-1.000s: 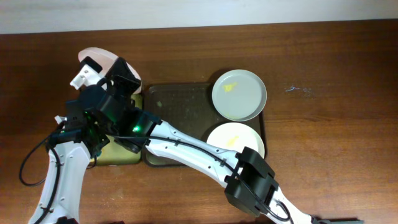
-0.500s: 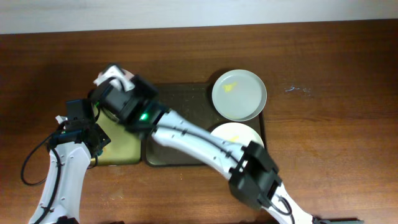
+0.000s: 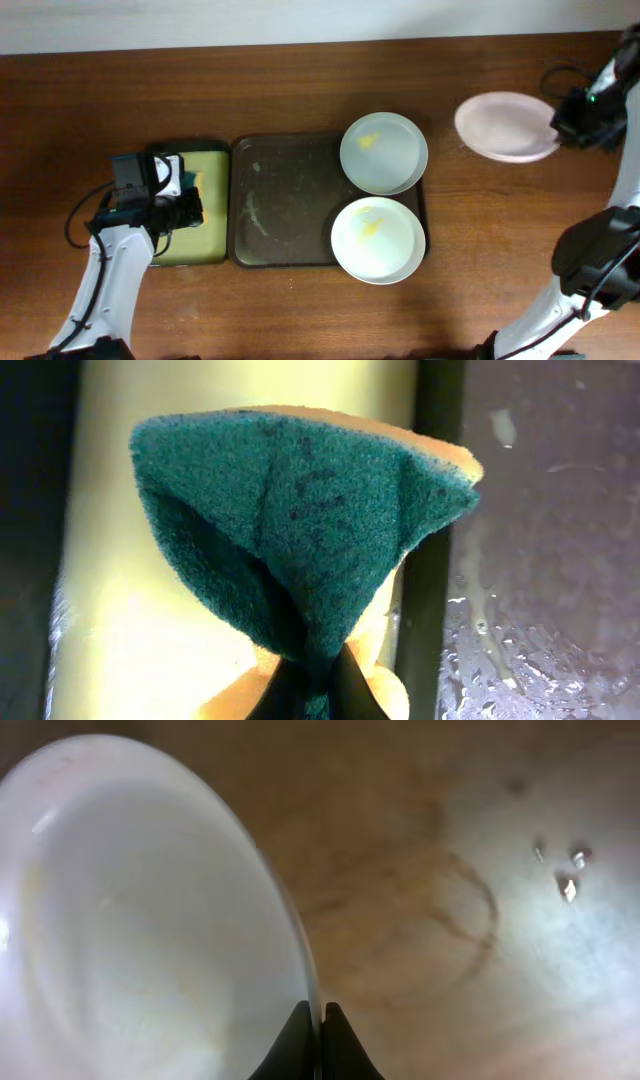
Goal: Clean dirty plates on tray and stack at the side
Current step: 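Set the pink plate down at the right side of the table, then grasp the pale green plate rim with the right gripper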
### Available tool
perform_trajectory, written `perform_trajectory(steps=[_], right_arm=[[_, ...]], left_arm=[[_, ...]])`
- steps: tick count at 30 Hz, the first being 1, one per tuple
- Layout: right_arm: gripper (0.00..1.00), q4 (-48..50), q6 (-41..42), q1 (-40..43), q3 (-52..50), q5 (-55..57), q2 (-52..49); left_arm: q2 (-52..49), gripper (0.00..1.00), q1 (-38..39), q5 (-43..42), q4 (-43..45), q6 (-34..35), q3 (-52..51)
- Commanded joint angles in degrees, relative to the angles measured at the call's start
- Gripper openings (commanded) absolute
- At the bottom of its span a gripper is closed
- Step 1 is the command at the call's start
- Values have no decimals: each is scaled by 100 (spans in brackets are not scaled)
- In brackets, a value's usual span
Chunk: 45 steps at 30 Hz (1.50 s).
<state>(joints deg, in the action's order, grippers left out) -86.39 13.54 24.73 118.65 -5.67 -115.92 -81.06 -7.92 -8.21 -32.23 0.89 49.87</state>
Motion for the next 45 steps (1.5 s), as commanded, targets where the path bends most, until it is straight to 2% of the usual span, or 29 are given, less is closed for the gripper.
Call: perform_trajectory(steps=[1, 4, 9, 11, 12, 13, 14, 16, 17, 19, 22, 24, 26, 28, 29, 37, 41, 43, 44, 45], right_arm=[[4, 422, 26, 144, -1126, 472, 31], [4, 1416, 26, 151, -2481, 557, 31], [4, 1937, -256, 144, -3016, 409, 31], [12, 1895, -728, 133, -3016, -219, 31], [22, 1764, -940, 76, -3016, -269, 31], [39, 1692, -1169, 35, -3014, -273, 31], [44, 1639, -1263, 2, -2964, -334, 33], [50, 1226, -2291, -247, -2365, -1670, 35], [50, 1051, -2380, -466, -2133, -1794, 39], [50, 1014, -2225, -1147, -2085, -1766, 37], [49, 1600, -835, -2083, -2271, -822, 35], [44, 2234, -514, -2496, -2553, -540, 31], [40, 2699, -177, -2616, -2865, -420, 28], [25, 3383, -101, -2695, -3287, -522, 26], [22, 3493, -92, -2704, -3392, -522, 26], [19, 3705, -17, -2855, -3488, -413, 15], [19, 3759, 566, -3060, -3519, 4, 11], [10, 3821, 564, -3071, -3563, 15, 9], [10, 3799, 566, -3071, -3563, 15, 9], [16, 3779, 599, -3071, -3574, 20, 9]], left_arm=[[-68, 0, 297, -201, 203, -577, -33], [-68, 0, 328, -144, 221, -575, -33], [-68, 0, 328, -144, 221, -573, -33], [-68, 1, 328, -144, 216, -573, -33], [-68, 0, 328, -144, 219, -573, -33], [-68, 0, 328, -144, 219, -573, -33], [-70, 0, 328, -144, 216, -573, -33], [-68, 0, 328, -144, 216, -570, -33], [-68, 0, 328, -144, 219, -570, -33], [-68, 0, 328, -146, 199, -570, -33], [-70, 1, 328, -144, 197, -570, -33], [-70, 1, 328, -146, 179, -570, -33], [-70, 2, 328, -146, 179, -570, -33], [-68, 2, 328, -146, 179, -570, -33], [-70, 2, 328, -146, 179, -570, -33], [-68, 2, 328, -146, 175, -570, -33], [-70, 2, 328, -146, 157, -570, -33], [-70, 3, 328, -146, 157, -568, -33], [-68, 3, 328, -146, 157, -568, -33], [-70, 3, 328, -146, 157, -570, -33]])
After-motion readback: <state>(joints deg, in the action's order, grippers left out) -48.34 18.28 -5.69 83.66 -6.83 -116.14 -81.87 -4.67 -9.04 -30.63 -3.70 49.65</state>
